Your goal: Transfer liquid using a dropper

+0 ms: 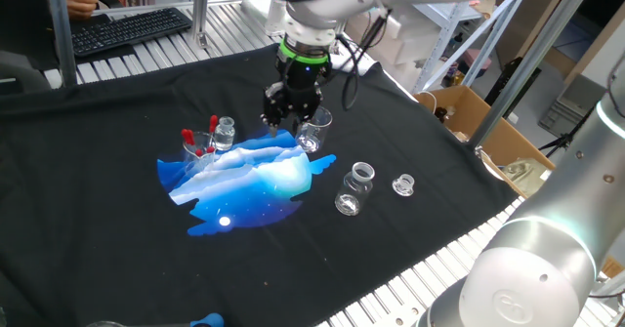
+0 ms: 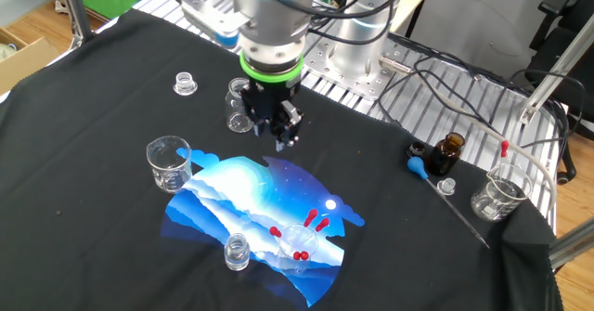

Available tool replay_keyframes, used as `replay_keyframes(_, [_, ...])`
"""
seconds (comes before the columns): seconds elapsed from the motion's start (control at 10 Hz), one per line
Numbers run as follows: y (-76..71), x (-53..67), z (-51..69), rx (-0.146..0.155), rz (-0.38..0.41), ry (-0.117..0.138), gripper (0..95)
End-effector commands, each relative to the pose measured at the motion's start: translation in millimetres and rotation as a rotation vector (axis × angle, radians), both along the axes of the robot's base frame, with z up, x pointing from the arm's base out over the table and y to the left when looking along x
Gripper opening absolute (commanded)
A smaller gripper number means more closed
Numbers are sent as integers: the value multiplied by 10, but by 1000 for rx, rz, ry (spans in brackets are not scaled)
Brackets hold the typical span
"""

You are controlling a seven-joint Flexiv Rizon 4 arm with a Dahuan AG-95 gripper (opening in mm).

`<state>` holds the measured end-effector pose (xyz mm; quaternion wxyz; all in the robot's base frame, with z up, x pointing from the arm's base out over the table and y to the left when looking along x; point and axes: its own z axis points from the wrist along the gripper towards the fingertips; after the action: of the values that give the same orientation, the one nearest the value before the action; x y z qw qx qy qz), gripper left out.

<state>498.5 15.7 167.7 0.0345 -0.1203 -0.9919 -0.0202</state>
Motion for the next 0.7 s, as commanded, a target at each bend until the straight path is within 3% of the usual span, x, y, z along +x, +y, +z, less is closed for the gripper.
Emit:
replay_keyframes(0.1, [39,0,-18,16,-39,24,0])
replay_keyframes(0.3, [104,-7,-21,46,-54,38,0])
replay_keyframes(0.7, [312,9,-25,52,-56,48,0])
